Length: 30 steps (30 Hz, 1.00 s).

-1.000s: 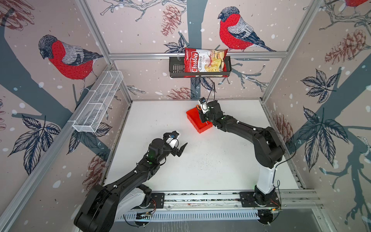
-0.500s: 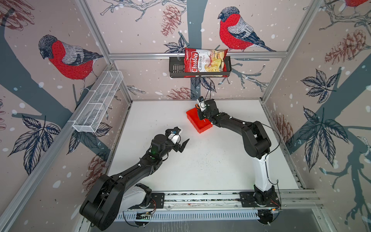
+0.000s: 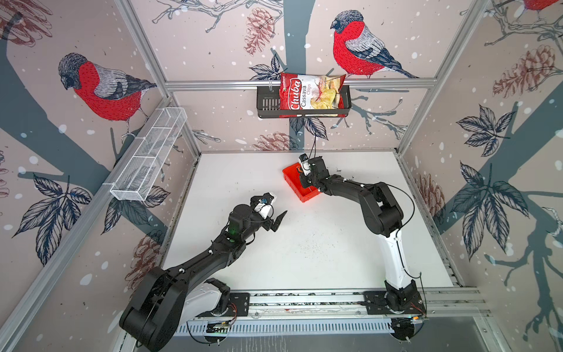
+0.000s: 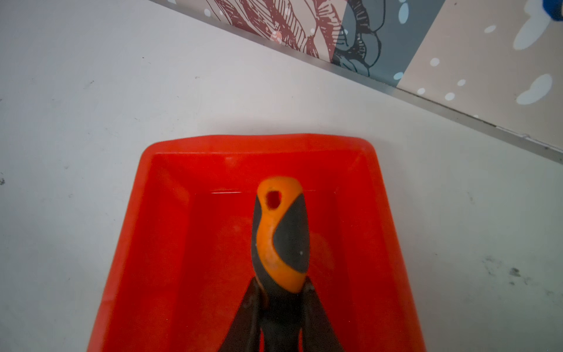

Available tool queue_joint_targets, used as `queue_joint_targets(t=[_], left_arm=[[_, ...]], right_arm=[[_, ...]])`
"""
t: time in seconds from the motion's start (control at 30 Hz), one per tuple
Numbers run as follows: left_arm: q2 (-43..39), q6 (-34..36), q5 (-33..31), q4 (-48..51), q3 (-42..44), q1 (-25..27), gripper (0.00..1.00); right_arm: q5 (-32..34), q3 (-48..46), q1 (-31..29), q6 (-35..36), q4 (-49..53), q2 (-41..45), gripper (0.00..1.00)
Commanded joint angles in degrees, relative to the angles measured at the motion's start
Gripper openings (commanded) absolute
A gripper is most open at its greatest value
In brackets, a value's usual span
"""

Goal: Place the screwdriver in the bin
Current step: 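Lower the screwdriver into the red bin and open the right gripper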

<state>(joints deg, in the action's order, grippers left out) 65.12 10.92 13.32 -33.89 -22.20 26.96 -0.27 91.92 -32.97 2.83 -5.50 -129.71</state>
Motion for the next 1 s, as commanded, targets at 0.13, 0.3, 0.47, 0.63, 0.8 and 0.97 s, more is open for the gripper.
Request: queue_joint_targets(t=[0.13,0.3,0.47,0.63,0.8,0.97], left_arm=[[-0.26,-0.79,-0.34,-1.52,0.09,0.06,0.99],[-0.55,-1.02,-0.49,-1.4,0.01,0.19,0.99],[-1.04,-0.91,-0.82,-0.78,0.15,0.15,0.99],[-1.4,-0.9,-1.02,-0.6,0.18,0.2,0.99],[-1.74,-0.92,-1.43,-0.61,0.22,0.16,0.99],[-1.97,-2.8,-3.95,-2.59,1.18,0.19,0.99]], right_arm=[[-0.52,2.08,0.16,-0.11,1.08,-2.37,0.12],[-0.65,2.75,0.23,-0.12,1.34,-3.77,0.13],[-0.78,3.91,0.26,0.07,2.43,-5.04,0.17],[-0.84,4.48,0.24,0.41,2.59,-5.27,0.26],[-1.33,4.6,0.14,0.5,2.44,-4.29,0.35],[-1.77,4.18,-0.01,1.1,1.84,-1.6,0.54]])
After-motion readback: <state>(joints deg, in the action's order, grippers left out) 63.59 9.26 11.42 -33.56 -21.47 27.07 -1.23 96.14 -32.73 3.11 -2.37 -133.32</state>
